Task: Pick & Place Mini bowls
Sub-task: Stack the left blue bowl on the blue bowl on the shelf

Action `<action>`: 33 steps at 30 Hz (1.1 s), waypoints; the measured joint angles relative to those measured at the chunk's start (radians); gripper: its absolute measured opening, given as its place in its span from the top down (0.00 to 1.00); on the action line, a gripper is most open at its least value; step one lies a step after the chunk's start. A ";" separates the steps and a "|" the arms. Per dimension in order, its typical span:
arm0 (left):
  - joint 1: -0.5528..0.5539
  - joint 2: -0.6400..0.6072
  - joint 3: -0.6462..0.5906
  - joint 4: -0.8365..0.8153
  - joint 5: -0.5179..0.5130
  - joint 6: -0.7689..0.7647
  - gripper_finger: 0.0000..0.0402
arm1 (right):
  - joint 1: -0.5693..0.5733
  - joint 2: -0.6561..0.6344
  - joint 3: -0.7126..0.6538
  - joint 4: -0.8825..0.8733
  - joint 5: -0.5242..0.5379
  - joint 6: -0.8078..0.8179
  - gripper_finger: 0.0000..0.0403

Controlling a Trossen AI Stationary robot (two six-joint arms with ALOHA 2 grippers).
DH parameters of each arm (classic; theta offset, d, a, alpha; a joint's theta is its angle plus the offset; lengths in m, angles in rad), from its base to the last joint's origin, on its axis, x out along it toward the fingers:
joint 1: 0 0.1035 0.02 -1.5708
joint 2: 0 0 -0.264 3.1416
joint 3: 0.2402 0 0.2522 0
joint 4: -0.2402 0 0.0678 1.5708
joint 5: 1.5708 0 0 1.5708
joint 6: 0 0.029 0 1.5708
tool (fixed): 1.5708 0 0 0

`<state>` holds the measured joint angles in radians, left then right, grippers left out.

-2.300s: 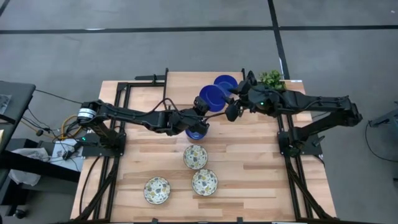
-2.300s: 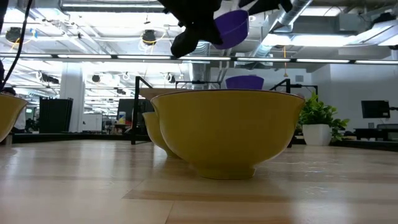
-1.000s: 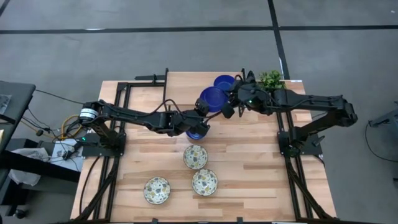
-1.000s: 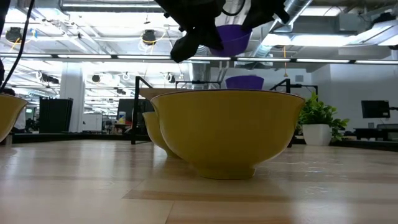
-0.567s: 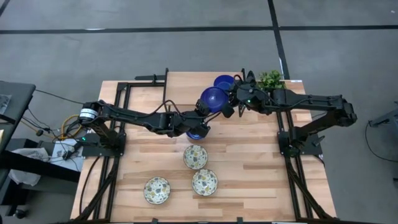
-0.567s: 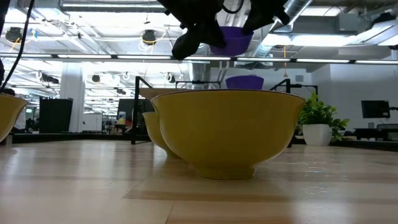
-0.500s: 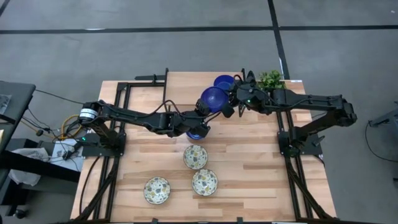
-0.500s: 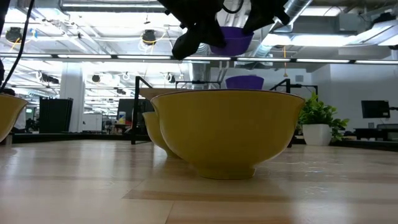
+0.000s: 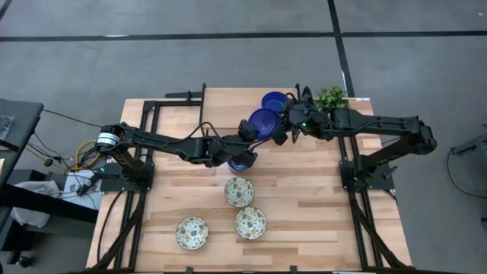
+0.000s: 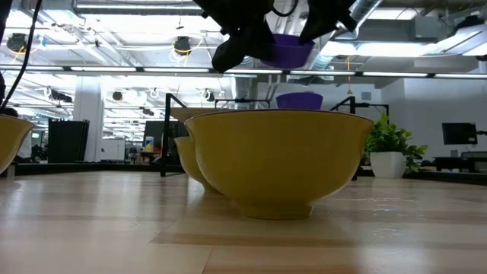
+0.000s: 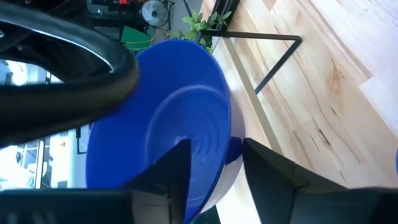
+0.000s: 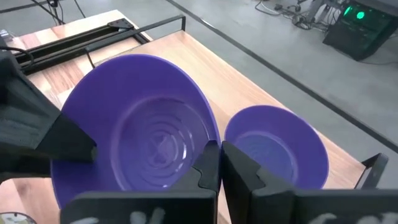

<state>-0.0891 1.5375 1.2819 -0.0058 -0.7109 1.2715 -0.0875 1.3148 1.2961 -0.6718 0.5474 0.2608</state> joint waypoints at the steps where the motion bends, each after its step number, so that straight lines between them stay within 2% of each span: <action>1: 0.000 0.000 0.000 0.001 0.000 0.000 0.62 | 0.000 0.000 0.000 -0.005 0.000 0.001 1.00; 8: 0.000 0.000 0.000 0.008 -0.014 -0.001 0.47 | 0.000 0.000 0.000 -0.009 -0.002 0.001 1.00; 17: -0.009 -0.002 0.000 0.021 -0.101 0.021 0.31 | -0.016 0.000 0.000 -0.053 -0.006 0.036 1.00; 25: -0.056 -0.048 0.002 0.030 -0.265 0.009 0.29 | -0.071 0.000 -0.001 -0.057 -0.031 0.035 1.00; 33: -0.102 -0.156 0.001 0.028 -0.419 -0.240 0.29 | -0.184 -0.012 0.052 -0.111 -0.153 0.035 1.00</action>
<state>-0.1913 1.3819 1.2831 0.0221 -1.1297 1.0315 -0.2716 1.3026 1.3479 -0.7828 0.3941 0.2956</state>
